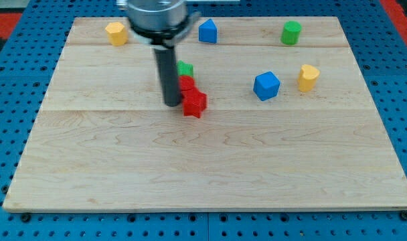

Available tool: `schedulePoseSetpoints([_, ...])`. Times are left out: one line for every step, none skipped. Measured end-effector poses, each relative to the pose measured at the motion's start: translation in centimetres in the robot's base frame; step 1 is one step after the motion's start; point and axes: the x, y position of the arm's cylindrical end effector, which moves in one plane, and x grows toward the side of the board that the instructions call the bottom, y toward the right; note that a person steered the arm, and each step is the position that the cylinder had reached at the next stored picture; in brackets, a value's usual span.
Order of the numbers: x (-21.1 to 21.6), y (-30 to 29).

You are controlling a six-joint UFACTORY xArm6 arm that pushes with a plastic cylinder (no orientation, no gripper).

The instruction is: Separate the green star from the red circle

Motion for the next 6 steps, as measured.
schedulePoseSetpoints([0.8,-5.1])
schedulePoseSetpoints([-2.7,-8.2])
schedulePoseSetpoints([-5.8,-9.0])
schedulePoseSetpoints([-7.3,-3.6])
schedulePoseSetpoints([-6.6,2.5])
schedulePoseSetpoints([-3.8,6.5])
